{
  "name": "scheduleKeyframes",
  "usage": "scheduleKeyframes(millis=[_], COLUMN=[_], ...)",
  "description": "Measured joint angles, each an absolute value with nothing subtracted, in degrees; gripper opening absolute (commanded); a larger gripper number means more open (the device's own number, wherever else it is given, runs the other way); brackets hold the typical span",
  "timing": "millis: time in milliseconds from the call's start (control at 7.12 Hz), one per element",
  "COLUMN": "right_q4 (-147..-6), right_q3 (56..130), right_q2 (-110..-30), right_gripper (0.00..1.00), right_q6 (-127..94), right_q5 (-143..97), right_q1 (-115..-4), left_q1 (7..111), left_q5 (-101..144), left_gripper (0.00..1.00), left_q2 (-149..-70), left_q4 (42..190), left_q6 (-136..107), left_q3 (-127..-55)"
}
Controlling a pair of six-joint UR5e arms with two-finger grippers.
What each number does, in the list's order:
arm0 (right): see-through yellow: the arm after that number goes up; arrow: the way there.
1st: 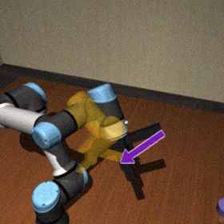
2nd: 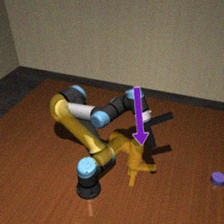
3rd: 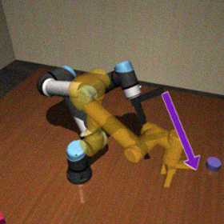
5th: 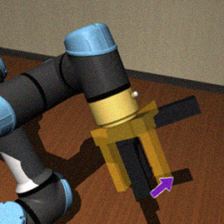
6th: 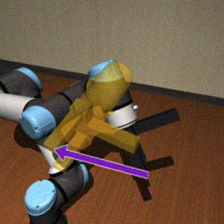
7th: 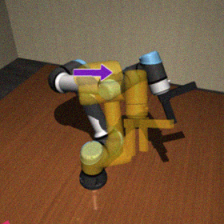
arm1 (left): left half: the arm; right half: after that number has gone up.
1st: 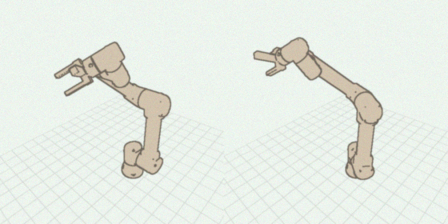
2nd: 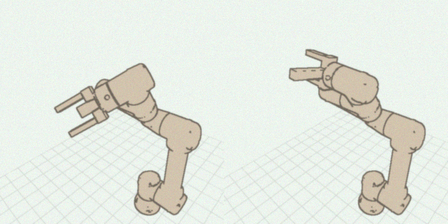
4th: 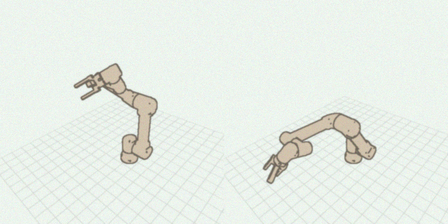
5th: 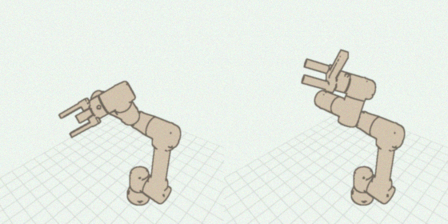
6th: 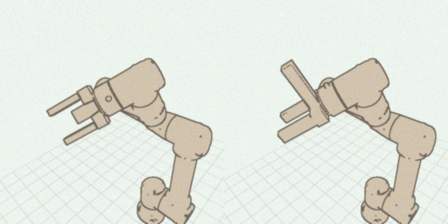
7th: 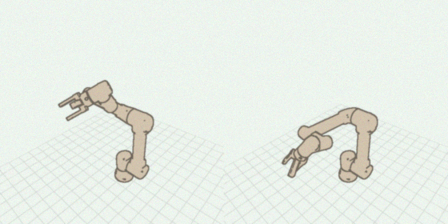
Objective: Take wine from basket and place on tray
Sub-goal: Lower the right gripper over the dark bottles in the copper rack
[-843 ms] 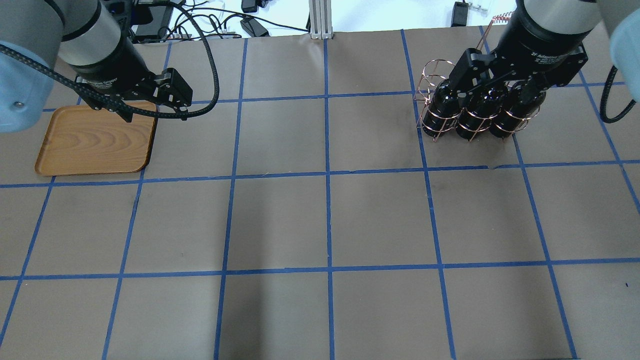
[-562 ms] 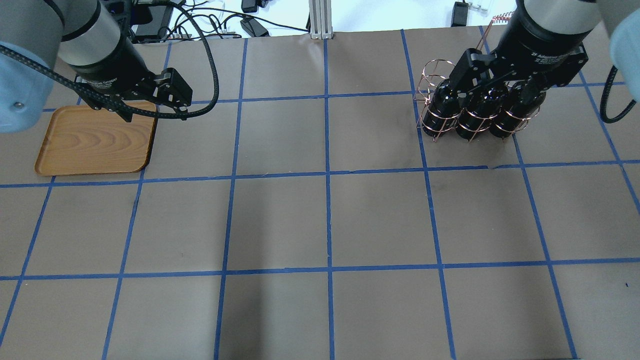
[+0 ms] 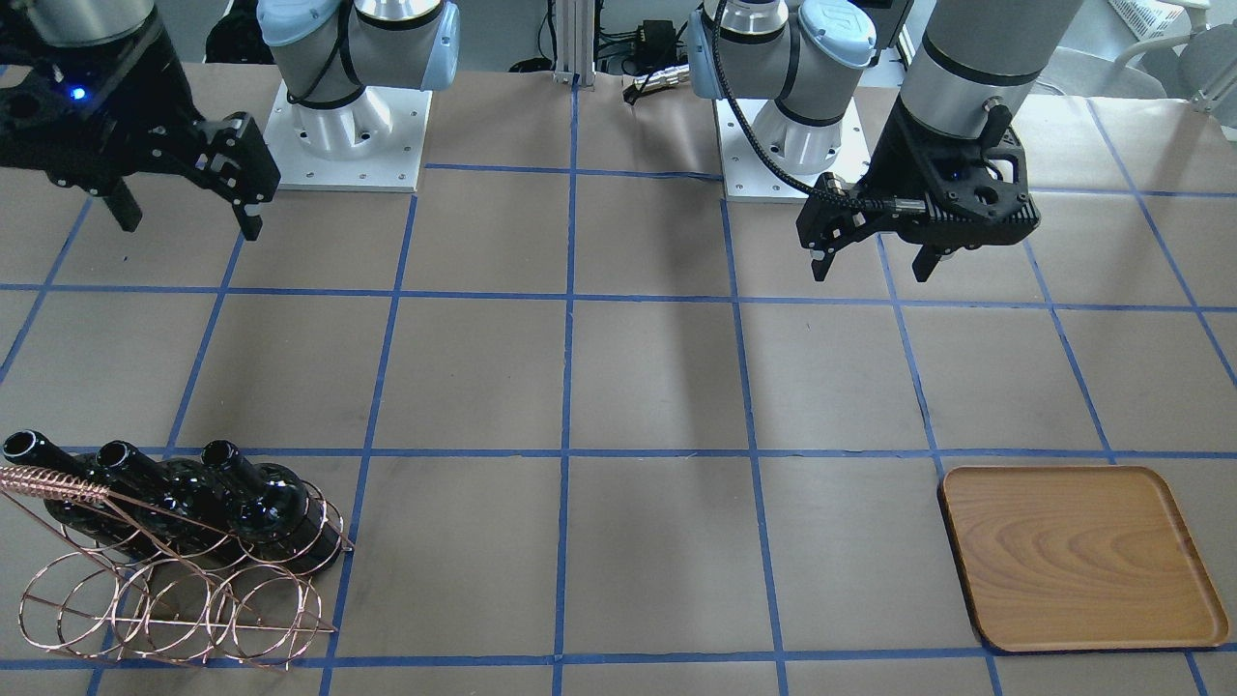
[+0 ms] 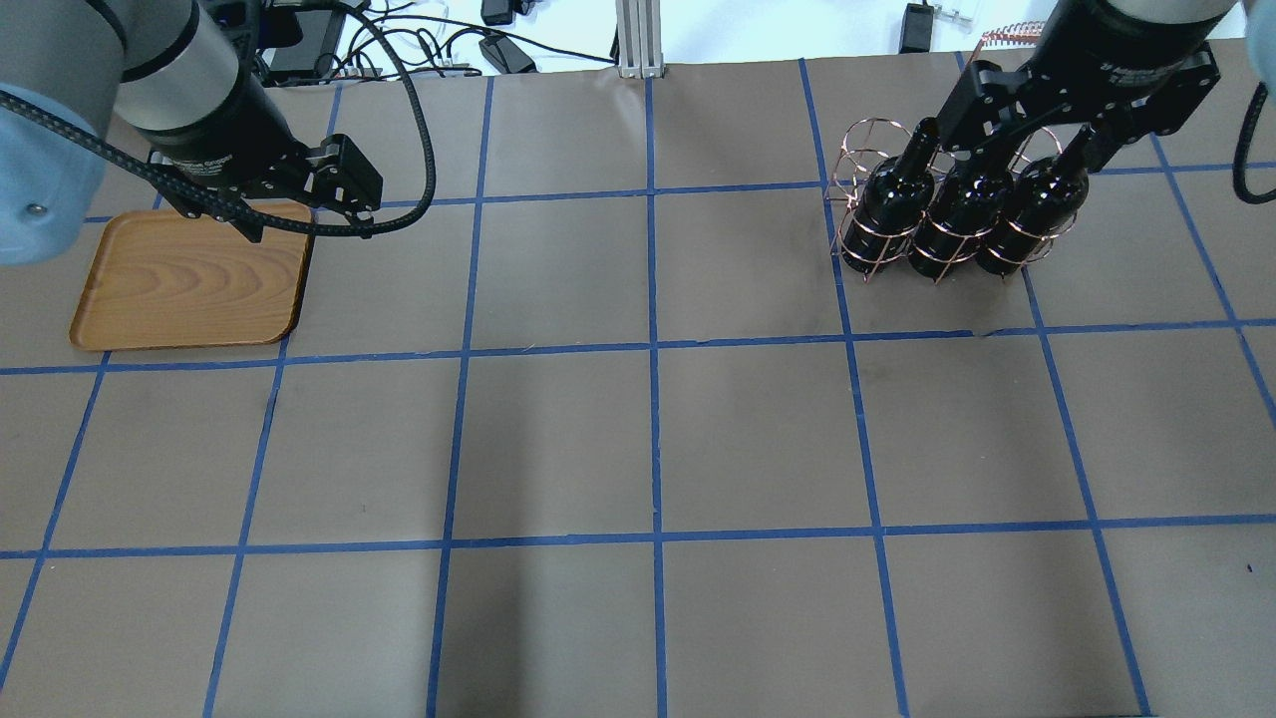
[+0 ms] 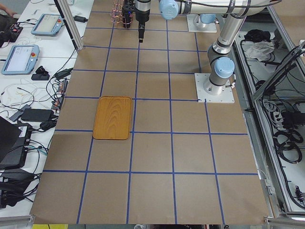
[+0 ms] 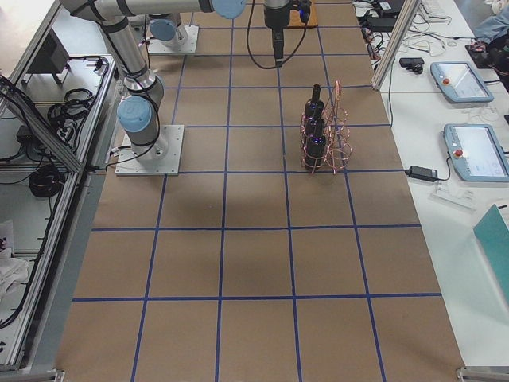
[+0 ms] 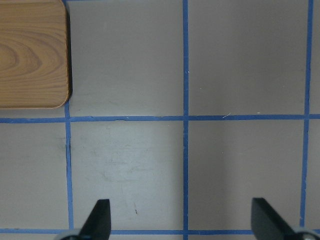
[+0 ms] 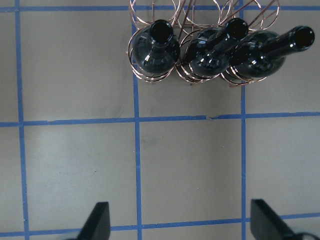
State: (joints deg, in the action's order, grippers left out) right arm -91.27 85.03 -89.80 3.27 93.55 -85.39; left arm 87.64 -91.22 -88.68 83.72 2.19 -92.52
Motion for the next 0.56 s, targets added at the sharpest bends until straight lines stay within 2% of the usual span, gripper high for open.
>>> scheduleKeyframes(millis=[281, 562], right_q4=[-91.6, -95.3], right_q3=[79.1, 77.7], right_q2=[-81.6, -76.0], right_gripper=[1.0, 1.0], right_q6=[5.2, 7.3], right_q5=[93.5, 93.4], right_q1=[-83.2, -81.6], left_q1=[87.6, 87.6], left_q5=[-91.2, -91.2], left_gripper=[1.0, 1.0], left_q2=[-88.7, -88.7], left_q4=[83.8, 83.7], left_q6=[2.2, 2.2], left_q3=[-92.6, -92.6])
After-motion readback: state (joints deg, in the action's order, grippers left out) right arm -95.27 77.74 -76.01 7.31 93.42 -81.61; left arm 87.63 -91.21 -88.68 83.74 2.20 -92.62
